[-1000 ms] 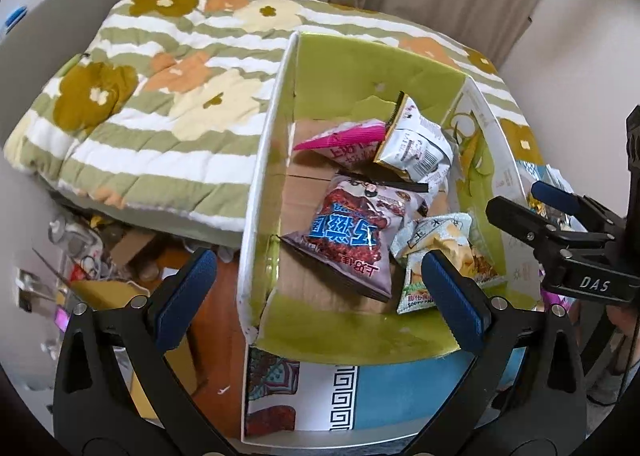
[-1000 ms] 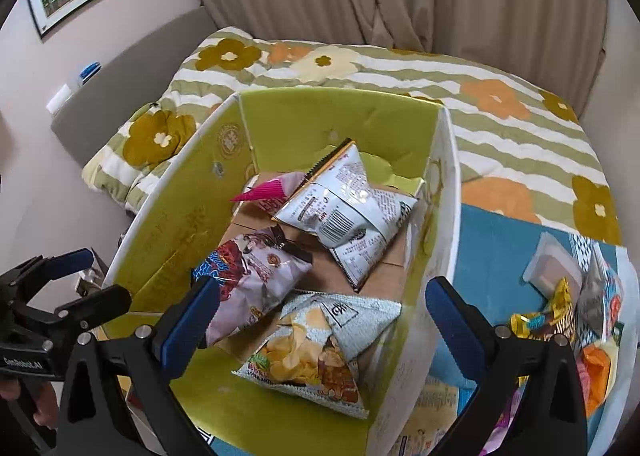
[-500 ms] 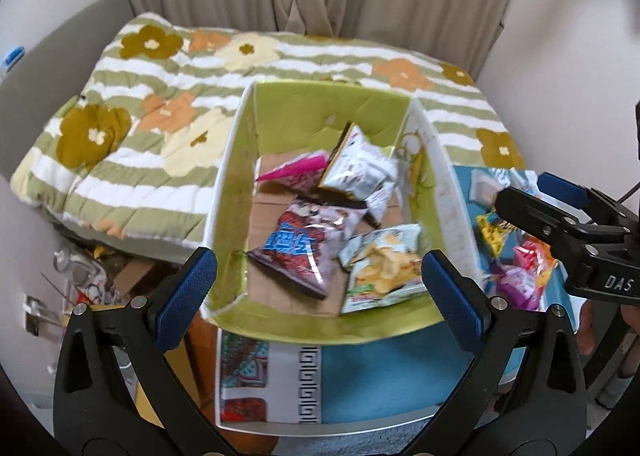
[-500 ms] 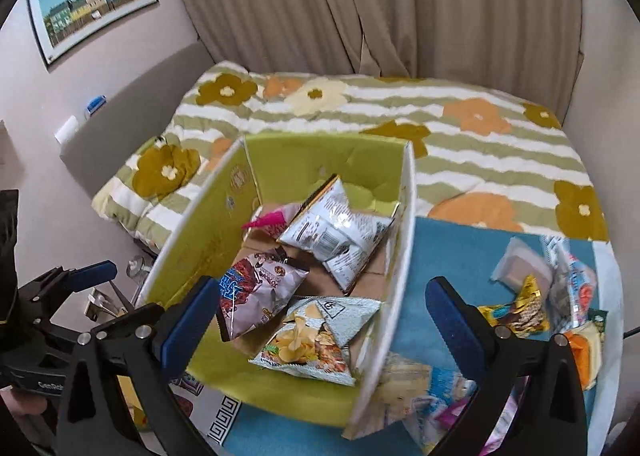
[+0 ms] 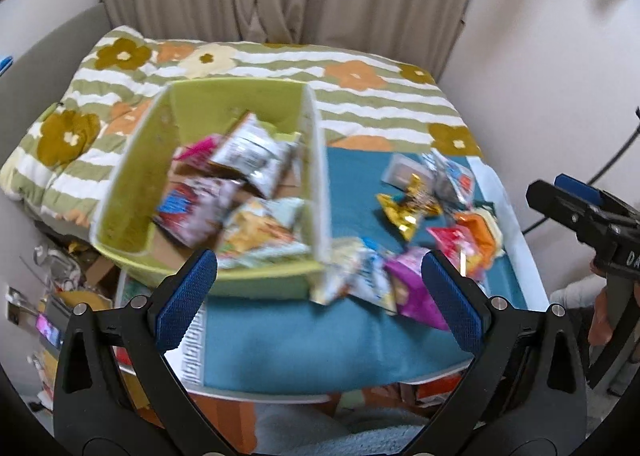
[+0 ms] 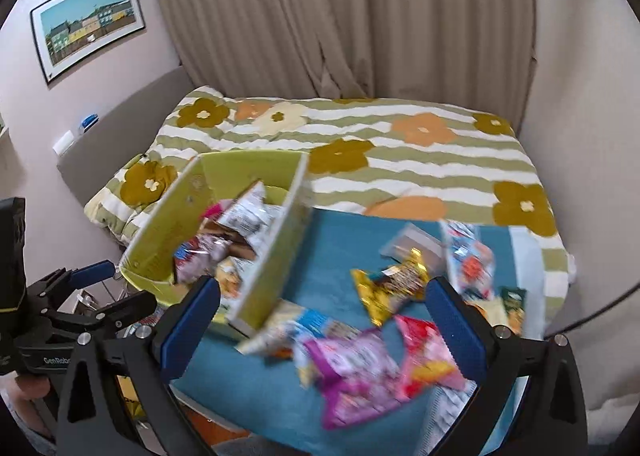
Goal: Organize snacks
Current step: 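Move both grippers back over the remaining snack bags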
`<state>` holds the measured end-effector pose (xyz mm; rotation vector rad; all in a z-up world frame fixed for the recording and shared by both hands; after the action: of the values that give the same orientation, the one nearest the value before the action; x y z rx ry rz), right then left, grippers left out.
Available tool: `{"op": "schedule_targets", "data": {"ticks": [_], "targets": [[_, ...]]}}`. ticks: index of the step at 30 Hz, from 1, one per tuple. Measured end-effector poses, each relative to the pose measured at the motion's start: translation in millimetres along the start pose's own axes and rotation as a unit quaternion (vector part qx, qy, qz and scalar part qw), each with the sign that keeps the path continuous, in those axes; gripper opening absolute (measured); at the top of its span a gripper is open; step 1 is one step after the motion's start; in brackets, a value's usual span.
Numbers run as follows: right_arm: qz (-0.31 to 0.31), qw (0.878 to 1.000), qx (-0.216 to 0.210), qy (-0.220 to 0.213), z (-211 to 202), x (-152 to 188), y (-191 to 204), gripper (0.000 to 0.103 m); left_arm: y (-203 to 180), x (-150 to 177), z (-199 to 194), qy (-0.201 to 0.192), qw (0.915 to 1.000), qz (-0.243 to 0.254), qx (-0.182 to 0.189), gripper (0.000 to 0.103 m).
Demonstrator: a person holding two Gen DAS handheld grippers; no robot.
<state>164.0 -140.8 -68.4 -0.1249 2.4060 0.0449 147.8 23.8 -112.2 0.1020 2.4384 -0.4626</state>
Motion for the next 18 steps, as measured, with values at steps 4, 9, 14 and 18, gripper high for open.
{"op": "schedule_targets", "data": {"ticks": [4, 9, 14, 18], "targets": [[0.013, 1.0, 0.001, 0.003, -4.8, 17.1, -40.0, 0.102, -37.2, 23.9, 16.1, 0.016, 0.9999, -0.001, 0.006, 0.102], [0.026, 0.999, -0.006, 0.024, 6.7, 39.5, -81.2, 0.102, -78.7, 51.6, 43.1, 0.03, 0.9995, 0.002, 0.011, 0.102], [0.039, 0.998, -0.012, 0.049, 25.6, 60.0, -108.8, 0.102, -107.2, 69.4, 72.4, 0.045, 0.9987, 0.021, 0.013, 0.102], [0.055, 0.996, -0.024, 0.072, 45.3, 75.2, -118.2, 0.102, -118.7, 77.8, 102.5, 0.061, 0.9973, 0.039, 0.011, 0.101]]}}
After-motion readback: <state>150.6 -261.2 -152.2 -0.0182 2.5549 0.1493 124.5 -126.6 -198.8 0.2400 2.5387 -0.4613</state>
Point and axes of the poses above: each gripper's, at about its wrist camera, not at the fingertips, and z roughly the way its jaws point, y to its left, x to its underside, the point moved 6 cm from there along z, roughly the way its jaws point, and after that the axes turned 12 degrees about x, right-handed, at the moved point
